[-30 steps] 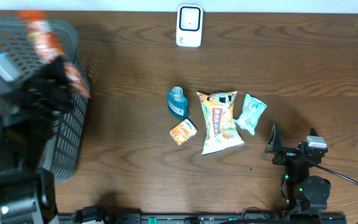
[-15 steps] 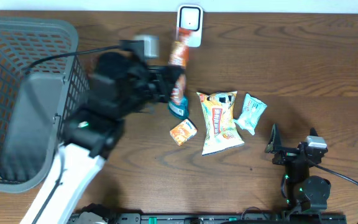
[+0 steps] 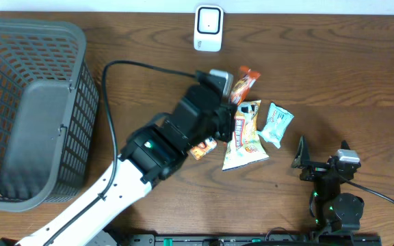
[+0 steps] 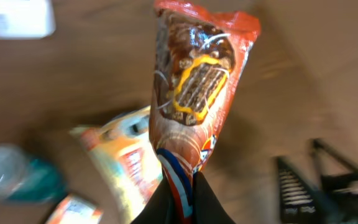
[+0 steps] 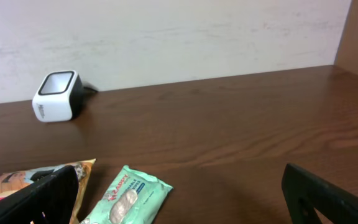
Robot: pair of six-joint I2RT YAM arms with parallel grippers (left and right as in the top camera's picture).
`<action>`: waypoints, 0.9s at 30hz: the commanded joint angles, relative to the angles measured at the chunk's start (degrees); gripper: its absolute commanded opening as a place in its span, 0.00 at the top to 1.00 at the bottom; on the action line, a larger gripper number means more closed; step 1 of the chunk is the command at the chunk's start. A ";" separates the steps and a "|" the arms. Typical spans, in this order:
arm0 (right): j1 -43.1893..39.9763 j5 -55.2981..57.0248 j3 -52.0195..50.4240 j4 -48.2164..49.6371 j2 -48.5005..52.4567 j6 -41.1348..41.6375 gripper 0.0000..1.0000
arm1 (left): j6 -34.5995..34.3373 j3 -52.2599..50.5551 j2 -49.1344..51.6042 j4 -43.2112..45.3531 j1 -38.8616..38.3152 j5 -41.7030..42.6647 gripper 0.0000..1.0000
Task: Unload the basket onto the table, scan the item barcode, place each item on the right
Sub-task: 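Lift the chocolate bar out and carry it toward the table center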
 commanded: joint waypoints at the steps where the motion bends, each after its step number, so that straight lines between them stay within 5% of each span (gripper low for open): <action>1: 0.68 0.11 -0.13 -0.13 -0.31 -0.74 0.01 | -7.65 0.37 -0.07 -4.63 -1.90 -18.49 0.93; 8: 0.68 0.11 -0.13 -0.13 -0.31 -0.74 0.01 | -33.83 0.07 -0.46 -23.04 -3.19 -34.67 0.93; 19: 0.68 0.11 -0.13 -0.13 -0.31 -0.76 0.01 | -52.35 -8.37 -0.31 -24.48 -1.44 -37.33 0.93; 24: 0.68 0.11 -0.13 -0.13 -0.31 -0.76 0.01 | -51.45 -14.95 -0.26 -20.09 0.00 -37.31 0.93; 27: 0.68 0.11 -0.13 -0.13 -0.31 -0.74 0.01 | -43.58 -18.47 -0.11 -12.81 0.00 -36.96 0.93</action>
